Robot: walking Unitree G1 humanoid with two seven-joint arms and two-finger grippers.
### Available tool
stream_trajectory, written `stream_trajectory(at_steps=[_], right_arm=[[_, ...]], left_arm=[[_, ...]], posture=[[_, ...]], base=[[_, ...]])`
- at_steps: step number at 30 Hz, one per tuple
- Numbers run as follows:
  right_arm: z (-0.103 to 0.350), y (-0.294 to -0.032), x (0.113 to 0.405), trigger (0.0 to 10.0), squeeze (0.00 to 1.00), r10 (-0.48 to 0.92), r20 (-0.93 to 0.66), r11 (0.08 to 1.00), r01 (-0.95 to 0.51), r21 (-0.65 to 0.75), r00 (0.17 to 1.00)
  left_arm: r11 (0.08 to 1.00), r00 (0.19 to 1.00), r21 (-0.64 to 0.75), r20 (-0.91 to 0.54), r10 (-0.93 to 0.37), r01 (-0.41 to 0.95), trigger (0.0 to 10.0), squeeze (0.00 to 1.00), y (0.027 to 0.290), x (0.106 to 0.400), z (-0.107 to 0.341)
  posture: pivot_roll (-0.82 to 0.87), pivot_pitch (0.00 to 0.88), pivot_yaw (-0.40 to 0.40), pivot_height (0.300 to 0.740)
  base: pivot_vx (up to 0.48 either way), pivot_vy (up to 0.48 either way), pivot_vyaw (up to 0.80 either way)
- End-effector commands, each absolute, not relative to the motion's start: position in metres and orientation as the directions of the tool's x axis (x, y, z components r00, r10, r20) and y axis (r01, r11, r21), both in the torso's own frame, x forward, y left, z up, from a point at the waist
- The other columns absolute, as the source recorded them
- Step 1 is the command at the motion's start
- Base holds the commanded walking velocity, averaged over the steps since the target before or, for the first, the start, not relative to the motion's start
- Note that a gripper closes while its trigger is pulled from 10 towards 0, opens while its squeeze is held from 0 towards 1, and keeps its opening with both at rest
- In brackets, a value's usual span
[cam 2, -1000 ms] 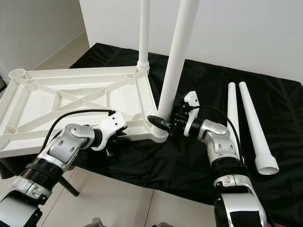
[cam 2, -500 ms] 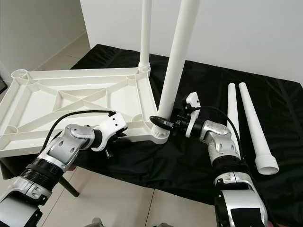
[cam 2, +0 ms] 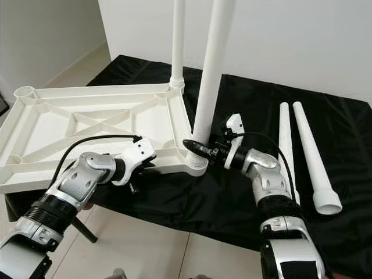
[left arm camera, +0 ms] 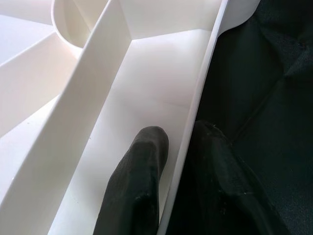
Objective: Building children table
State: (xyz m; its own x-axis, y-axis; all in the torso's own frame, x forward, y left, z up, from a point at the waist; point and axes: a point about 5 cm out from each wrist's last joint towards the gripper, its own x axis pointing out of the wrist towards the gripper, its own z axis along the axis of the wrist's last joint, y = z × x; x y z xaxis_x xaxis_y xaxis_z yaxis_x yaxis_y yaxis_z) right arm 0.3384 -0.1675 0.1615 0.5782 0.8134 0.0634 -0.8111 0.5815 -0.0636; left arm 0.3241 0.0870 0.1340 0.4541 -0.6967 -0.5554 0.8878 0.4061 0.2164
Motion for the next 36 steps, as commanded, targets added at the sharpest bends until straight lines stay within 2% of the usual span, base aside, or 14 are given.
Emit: stream_trajectory(at_steps=[1,19,25,36], right_arm=[[0.17,-0.165,0.34,0.0,0.0,0.802,0.109,0.596,-0.801,-0.061,0.588],[0.17,-0.14,0.312,0.0,0.0,0.701,0.196,0.7,-0.714,-0.005,0.686],[0.175,-0.127,0.303,0.0,0.0,0.625,0.215,0.763,-0.645,0.032,0.751],[0.181,-0.115,0.294,0.0,0.0,0.568,0.229,0.801,-0.595,0.067,0.791]], left_arm=[[0.418,0.476,0.238,-0.553,-0.684,0.877,10.0,0.0,0.087,0.325,0.133],[0.414,0.468,0.23,-0.557,-0.686,0.881,10.0,0.0,0.087,0.323,0.131],[0.417,0.469,0.23,-0.566,-0.678,0.879,10.0,0.0,0.086,0.323,0.129],[0.422,0.471,0.228,-0.573,-0.67,0.878,10.0,0.0,0.087,0.323,0.128]], posture=[[-0.05,0.0,-0.02,0.74],[-0.05,0.0,-0.023,0.74],[-0.06,0.0,-0.02,0.74],[-0.06,0.005,-0.02,0.74]], base=[[0.0,0.0,0.0],[0.0,0.0,0.0],[0.0,0.0,0.0],[0.0,0.0,0.0]])
